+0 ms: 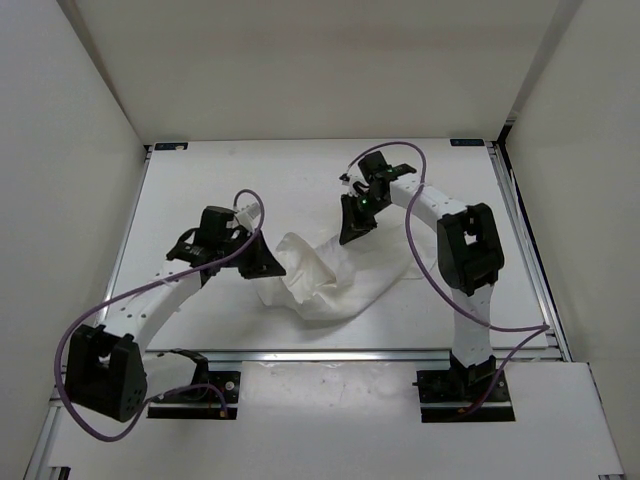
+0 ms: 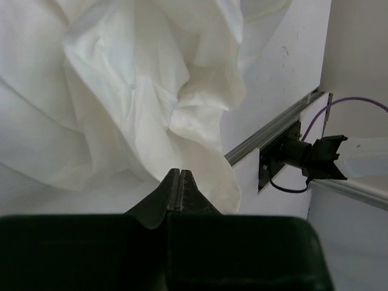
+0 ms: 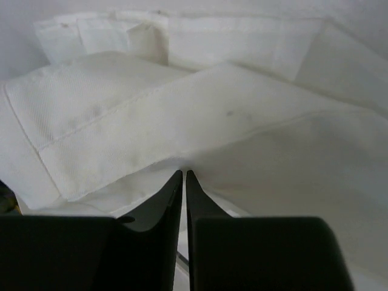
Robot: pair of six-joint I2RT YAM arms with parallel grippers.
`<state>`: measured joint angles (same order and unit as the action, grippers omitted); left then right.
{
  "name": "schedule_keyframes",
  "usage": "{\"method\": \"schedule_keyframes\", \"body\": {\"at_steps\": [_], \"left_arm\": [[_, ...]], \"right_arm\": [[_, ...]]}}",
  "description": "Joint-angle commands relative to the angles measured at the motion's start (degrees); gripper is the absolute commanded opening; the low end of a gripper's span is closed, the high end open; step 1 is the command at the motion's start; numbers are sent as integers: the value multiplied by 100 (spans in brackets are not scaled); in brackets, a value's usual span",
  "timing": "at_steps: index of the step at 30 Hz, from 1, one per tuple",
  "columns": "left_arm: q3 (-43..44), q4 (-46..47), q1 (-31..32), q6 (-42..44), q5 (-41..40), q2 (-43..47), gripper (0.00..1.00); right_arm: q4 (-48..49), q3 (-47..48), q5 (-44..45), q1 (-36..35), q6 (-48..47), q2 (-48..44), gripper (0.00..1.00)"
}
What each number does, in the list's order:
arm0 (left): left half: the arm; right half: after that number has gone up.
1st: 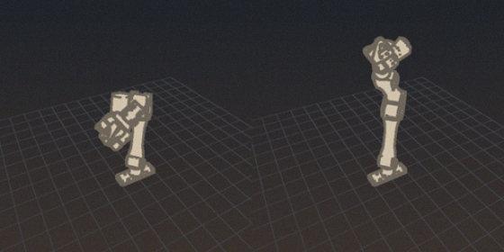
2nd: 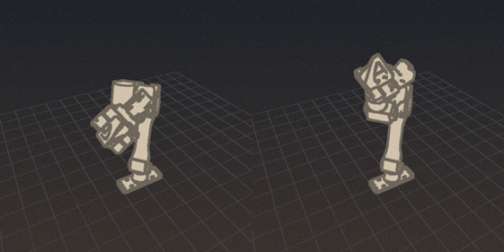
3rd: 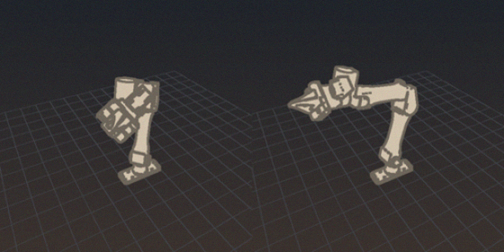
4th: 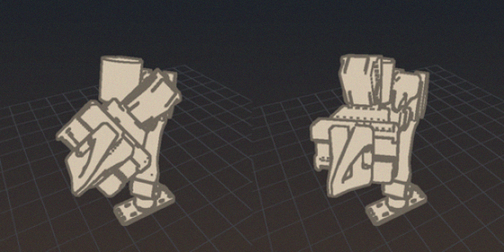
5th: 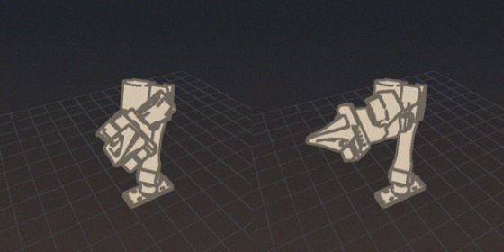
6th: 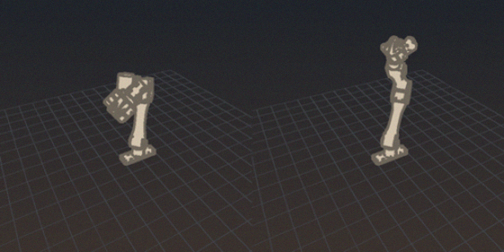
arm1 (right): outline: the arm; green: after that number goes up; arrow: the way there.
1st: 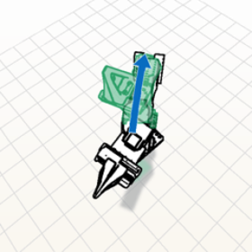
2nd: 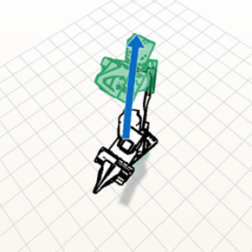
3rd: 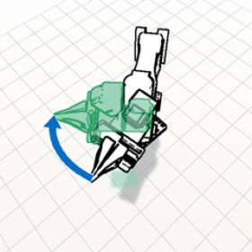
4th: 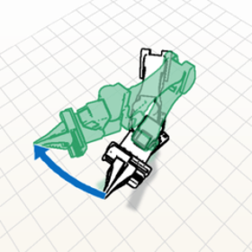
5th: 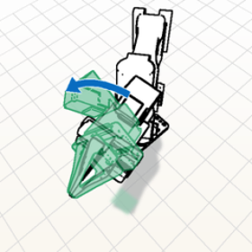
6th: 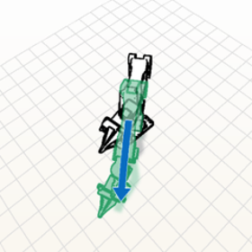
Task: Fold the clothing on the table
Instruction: Flatten the skirt out
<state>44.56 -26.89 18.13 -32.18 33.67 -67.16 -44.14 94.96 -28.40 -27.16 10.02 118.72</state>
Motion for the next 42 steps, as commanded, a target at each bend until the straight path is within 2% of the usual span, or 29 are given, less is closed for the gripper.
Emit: {"method": "schedule_keyframes", "body": {"at_steps": [1, 3, 8, 11, 13, 15, 18, 21, 22, 25, 29, 30, 31, 33, 35, 37, 42], "left_arm": [[158, 194, 471, 141, 290, -453, 0], [194, 123, 901, 282, 132, -762, 0], [18, 44, 1332, 572, -588, -1719, 0], [27, 44, 1386, 678, -1265, -2169, 0], [158, 26, 1229, 783, -1957, -2336, 0], [448, -18, 1036, 985, -2258, -2477, 0], [1377, -254, 807, 1301, -2689, -3022, 0], [2161, -334, 832, 1504, -2988, -3681, 0], [2946, -273, 937, 1609, -2980, -4213, 0], [4039, -325, 1113, 1628, -2744, -4892, 0], [5351, -834, 1307, 1750, -2813, -5290, 1], [5353, -774, 1324, 1751, -2839, -5168, 11], [5292, -617, 1307, 1742, -2822, -4880, 26], [5168, -641, 1202, 1751, -2901, -4500, 35], [5213, -808, 1035, 1760, -2919, -4123, 49], [5046, -748, 694, 1681, -2788, -3825, 51], [3722, -222, 7, 1601, -2225, -3015, 55]], "right_arm": [[520, 101, -305, 246, 455, 169, 8], [520, 181, -359, 307, 518, 301, 6], [284, 392, -140, 290, 545, 363, 5], [274, 322, -17, 229, 562, 223, 5], [274, 156, 63, 185, 554, -5, 5], [309, -38, 72, 176, 632, -234, 5], [424, -625, 80, 193, 807, -629, 6], [529, -1022, 72, 220, 878, -980, 5], [634, -1415, 28, 289, 1009, -1243, 5], [749, -1769, 28, 360, 1081, -1508, 6], [828, -2051, 1, 422, 1160, -1729, 6], [854, -2078, 10, 457, 1169, -1781, 6], [846, -2086, -7, 492, 1177, -1808, 6], [890, -2060, -86, 527, 1195, -1817, 6], [890, -2008, -121, 545, 1125, -1808, 6], [872, -1885, -148, 580, 1125, -1712, 7], [679, -1516, -175, 632, 940, -1527, 6]]}}
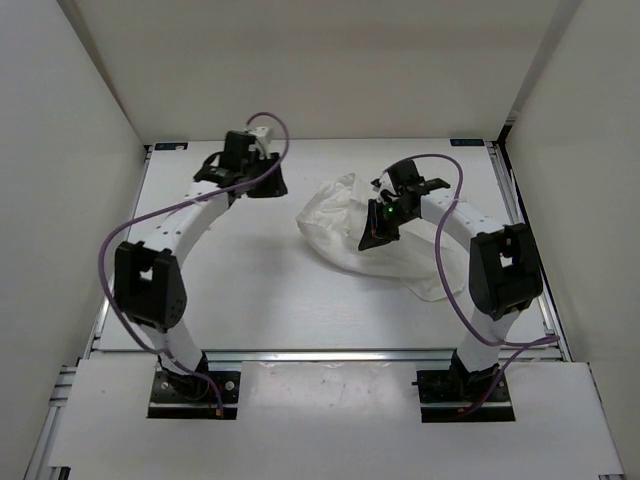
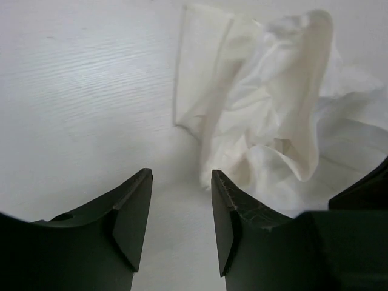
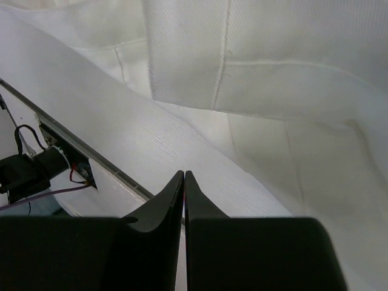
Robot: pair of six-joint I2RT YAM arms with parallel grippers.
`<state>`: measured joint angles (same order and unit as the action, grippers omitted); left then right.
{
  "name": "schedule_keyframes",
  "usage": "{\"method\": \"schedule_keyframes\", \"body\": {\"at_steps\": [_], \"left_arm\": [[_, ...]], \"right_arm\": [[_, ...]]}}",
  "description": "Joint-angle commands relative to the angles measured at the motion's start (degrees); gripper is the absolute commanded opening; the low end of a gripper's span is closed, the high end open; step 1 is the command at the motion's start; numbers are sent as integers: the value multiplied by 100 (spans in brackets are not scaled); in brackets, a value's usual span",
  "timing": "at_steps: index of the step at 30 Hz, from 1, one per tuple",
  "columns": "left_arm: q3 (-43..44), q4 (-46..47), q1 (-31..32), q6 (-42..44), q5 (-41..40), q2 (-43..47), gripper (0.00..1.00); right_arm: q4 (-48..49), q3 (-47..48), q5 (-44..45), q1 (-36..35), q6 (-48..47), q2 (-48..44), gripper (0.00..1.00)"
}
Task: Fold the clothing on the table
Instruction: Flatten the skirt out
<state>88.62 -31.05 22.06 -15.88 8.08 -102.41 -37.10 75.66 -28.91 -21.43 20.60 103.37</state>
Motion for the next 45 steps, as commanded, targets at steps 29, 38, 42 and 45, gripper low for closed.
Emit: {"method": "schedule_keyframes", "body": {"at_steps": [29, 38, 42, 45], "left_arm": [[-970, 1155, 227, -1041, 530, -121, 59], [-723, 556, 606, -513, -315, -324, 11], [-1100, 661, 632, -662, 192, 45, 0], [-1382, 758, 825, -803, 423, 300, 0]], "right_arm": [[-17, 81, -229, 403, -329, -291, 7], [-34, 386, -239, 570, -328, -397, 15], [-420, 1185, 261, 491, -469, 6, 42], [-815, 2013, 691, 421, -531, 463, 63]]}}
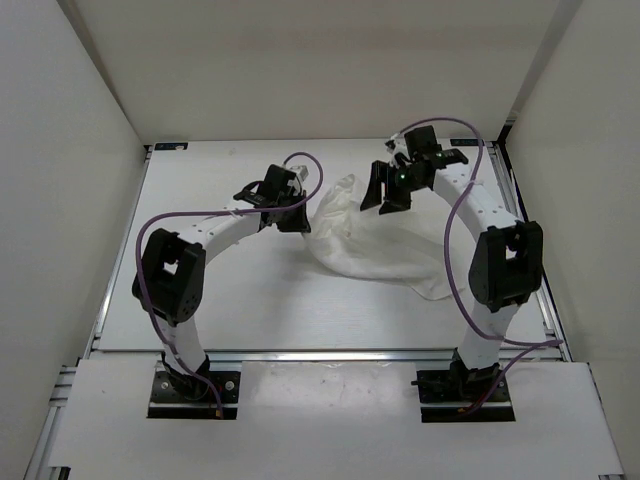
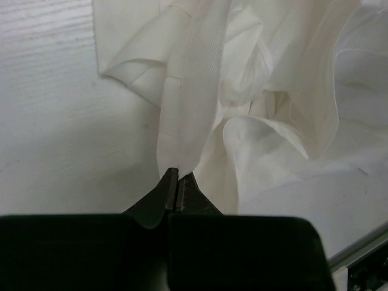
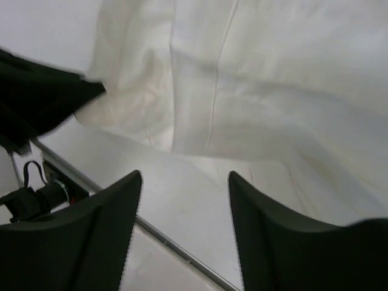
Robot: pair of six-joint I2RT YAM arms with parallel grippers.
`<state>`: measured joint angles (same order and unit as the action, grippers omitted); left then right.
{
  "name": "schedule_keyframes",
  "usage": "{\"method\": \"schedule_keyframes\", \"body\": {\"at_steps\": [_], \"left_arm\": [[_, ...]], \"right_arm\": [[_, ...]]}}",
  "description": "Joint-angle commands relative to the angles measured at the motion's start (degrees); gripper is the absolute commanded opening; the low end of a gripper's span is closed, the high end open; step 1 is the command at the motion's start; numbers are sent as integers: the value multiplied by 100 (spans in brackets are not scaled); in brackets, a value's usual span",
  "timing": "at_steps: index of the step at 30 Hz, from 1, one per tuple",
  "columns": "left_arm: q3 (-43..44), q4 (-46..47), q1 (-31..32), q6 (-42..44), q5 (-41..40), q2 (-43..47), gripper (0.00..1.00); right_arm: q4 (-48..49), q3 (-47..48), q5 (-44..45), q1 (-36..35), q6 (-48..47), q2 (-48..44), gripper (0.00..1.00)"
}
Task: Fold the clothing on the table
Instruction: Flatten the skirt out
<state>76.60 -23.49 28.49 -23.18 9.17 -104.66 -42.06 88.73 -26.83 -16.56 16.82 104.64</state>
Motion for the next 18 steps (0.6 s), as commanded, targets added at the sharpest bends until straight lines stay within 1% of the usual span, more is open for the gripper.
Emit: {"method": "schedule_keyframes", "body": {"at_steps": [1, 3, 4, 7, 9, 14, 16, 17, 18], "left_arm": [[-241, -7, 244, -90, 314, 621, 0], [-312, -68, 358, -160, 375, 736, 0], [-382, -68, 446, -204, 471, 832, 0], [-532, 2, 526, -354, 638, 1087, 0], [-541, -24, 578, -389, 569, 1141, 0], [-690, 19, 526, -407, 630, 1378, 0], [-769, 19, 465, -372, 647, 1492, 0], [-760, 11, 438, -372, 656, 1475, 0], [-769, 11, 421, -406, 665, 1510, 0]], "right_arm": [[-468, 1003, 677, -119, -161, 416, 68], [-575, 1618, 889, -233, -179, 741, 76], [-601, 1752, 977, -234, -153, 881, 79], [-776, 2358, 1197, -418, -188, 1347, 79], [-1004, 2815, 1434, -567, -223, 1637, 79], [-1093, 2852, 1908, -892, -258, 1954, 79], [-1242, 2800, 2425, -989, -372, 2025, 79], [-1304, 2782, 2541, -1042, -390, 2104, 79], [-1374, 2729, 2873, -1051, -433, 2052, 79]]}}
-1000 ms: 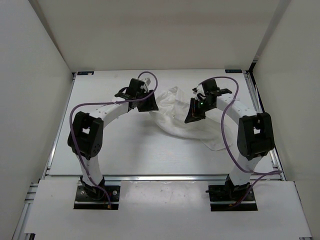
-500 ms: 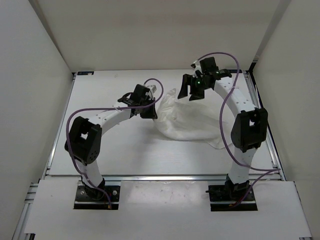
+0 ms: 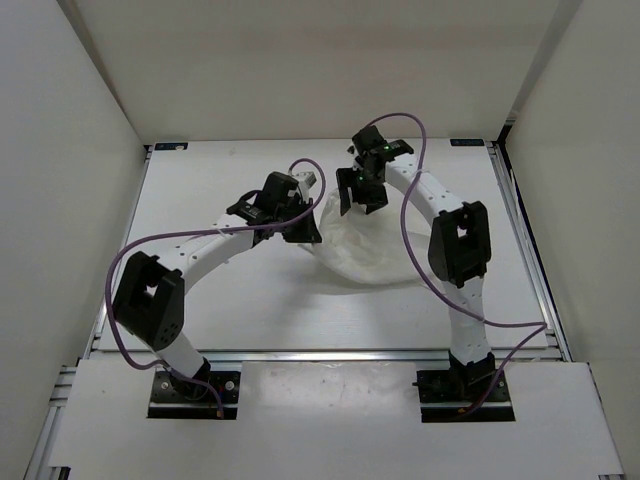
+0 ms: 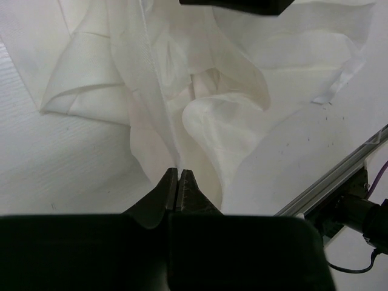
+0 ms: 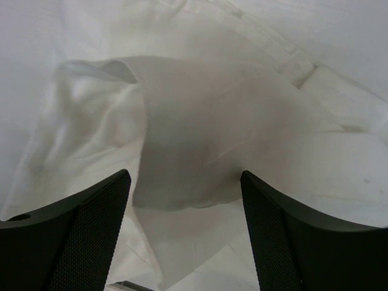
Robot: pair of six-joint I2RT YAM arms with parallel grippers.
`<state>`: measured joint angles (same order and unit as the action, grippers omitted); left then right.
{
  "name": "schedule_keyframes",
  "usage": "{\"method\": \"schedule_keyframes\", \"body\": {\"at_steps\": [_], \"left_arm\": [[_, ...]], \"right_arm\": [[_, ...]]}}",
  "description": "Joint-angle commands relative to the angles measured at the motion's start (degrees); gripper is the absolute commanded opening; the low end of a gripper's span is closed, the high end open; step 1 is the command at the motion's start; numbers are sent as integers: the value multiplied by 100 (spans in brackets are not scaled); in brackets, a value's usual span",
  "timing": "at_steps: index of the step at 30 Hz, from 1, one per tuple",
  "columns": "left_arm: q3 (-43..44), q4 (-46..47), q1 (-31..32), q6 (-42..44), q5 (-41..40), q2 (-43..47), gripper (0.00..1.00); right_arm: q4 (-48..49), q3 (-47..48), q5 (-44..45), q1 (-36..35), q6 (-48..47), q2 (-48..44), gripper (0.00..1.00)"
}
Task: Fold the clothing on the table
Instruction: Flatten the skirt out
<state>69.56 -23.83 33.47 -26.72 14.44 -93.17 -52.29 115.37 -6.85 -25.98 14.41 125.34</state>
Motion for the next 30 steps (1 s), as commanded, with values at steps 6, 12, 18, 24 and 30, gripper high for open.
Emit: {"method": "schedule_keyframes", "body": {"at_steps": [6, 12, 18, 24, 30], "left_arm": [[-83, -200, -349, 193, -116, 606, 0], [-618, -324, -701, 299, -221, 1045, 0], [-1172, -289, -1018, 281, -240, 1336, 0], [-1244, -244, -1054, 351, -301, 1240, 0], [-927, -621, -1194, 773, -775, 985, 0]], "right_arm": [[-904, -15, 2538, -92, -159, 70, 79], [-967, -173, 3005, 330, -123, -97, 79], [-1002, -252, 3190, 567, -307, -247, 79], [-765, -481, 2715, 620, -483, -624, 31], [-897, -577, 2953, 681, -457, -914, 14]]}}
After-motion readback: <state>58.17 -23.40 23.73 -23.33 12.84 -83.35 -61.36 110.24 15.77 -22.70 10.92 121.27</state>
